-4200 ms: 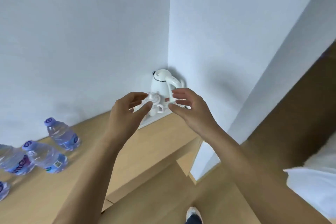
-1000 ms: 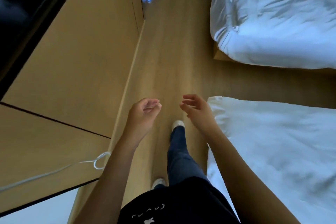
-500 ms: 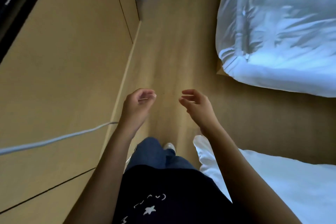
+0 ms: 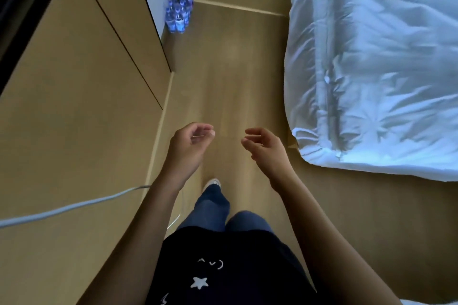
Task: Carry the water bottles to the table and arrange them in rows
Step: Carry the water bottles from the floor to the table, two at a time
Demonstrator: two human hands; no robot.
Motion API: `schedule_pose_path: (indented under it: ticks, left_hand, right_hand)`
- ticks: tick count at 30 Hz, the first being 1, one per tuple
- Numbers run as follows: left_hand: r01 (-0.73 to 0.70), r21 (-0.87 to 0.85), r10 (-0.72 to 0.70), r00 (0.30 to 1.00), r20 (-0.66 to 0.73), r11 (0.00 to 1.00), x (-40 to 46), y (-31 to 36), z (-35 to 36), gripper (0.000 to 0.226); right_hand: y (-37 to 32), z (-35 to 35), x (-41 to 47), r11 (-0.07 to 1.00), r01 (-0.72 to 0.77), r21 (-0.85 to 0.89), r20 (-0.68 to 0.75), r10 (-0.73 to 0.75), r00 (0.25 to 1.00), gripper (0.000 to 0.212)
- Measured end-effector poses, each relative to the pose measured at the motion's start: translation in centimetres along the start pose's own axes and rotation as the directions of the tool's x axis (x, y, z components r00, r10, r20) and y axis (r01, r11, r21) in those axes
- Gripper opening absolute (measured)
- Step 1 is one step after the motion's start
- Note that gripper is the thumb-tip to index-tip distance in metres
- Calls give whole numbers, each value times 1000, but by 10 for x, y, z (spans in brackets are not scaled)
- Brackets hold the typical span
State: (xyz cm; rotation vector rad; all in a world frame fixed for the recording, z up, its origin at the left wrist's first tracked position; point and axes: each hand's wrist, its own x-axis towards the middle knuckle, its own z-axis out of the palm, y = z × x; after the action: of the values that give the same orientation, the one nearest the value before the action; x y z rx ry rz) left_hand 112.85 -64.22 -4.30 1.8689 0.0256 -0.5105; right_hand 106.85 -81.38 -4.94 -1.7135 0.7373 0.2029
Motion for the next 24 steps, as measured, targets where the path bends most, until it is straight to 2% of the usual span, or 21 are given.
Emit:
schedule_pose_path:
  ticks: [4,9,16,24]
  left_hand:
    - [-15,-14,14,1000,-24,1000,83,39,-12,7]
    - [38,-30,-39,999,-34,999,172,62,-11,7]
    - [67,-36,-69,996,-57,997,325,113,5,7]
    - [50,-110,-72,975,-212,993,499,198,9,8]
  right_hand:
    - [-56,-4,74,1000,13,-8,-1,-13,1000,28]
    - [-97,-8,156,999,-39,24,-5,39,999,27]
    - [-168,-25,315,1000,-13,-14,41,14,999,25]
    - [-275,-56,499,997,33,-68,121,-25,992,26]
